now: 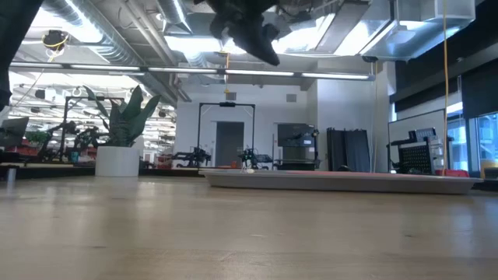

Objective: Pick and place plate/cup/fork/spoon on tray
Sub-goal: Put the orange glass on the top right of the pink plate

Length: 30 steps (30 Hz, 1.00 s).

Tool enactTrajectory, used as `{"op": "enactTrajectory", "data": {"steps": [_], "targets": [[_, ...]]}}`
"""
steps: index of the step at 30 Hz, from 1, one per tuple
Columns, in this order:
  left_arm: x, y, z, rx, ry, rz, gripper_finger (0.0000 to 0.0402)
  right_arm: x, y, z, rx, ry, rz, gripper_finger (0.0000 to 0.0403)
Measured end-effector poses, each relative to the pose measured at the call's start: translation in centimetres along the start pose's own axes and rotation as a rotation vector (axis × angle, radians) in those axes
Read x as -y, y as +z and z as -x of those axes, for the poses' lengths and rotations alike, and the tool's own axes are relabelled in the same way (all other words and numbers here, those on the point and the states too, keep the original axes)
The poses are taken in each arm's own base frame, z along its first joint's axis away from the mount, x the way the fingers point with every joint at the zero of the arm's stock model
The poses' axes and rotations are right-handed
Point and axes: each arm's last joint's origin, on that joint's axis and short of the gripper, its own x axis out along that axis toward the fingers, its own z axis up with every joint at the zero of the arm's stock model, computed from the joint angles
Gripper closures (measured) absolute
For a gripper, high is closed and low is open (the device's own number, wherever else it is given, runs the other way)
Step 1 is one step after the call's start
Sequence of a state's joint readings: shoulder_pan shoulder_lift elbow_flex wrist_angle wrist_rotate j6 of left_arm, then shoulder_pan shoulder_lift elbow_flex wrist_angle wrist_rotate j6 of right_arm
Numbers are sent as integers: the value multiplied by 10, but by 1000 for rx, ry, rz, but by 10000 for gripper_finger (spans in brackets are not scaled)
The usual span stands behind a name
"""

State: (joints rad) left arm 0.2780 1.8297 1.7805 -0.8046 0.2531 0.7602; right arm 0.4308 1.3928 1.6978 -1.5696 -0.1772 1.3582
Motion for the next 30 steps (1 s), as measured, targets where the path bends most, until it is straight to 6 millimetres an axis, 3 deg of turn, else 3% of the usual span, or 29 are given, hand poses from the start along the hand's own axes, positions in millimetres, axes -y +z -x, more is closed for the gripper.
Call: {"op": "enactTrajectory", "data": {"steps": [5, 12, 25, 30], "targets": [[9, 12, -3, 32, -4, -96, 357, -4, -12, 12, 93, 33, 74, 346], [15, 22, -6, 69, 12, -112, 357, -5, -27, 4, 55, 2, 145, 346], [12, 24, -5, 94, 31, -20, 357, -3, -16, 2, 53, -2, 149, 320], [12, 24, -5, 94, 32, -20, 357, 13, -13, -19, 25, -93, 169, 318]]}}
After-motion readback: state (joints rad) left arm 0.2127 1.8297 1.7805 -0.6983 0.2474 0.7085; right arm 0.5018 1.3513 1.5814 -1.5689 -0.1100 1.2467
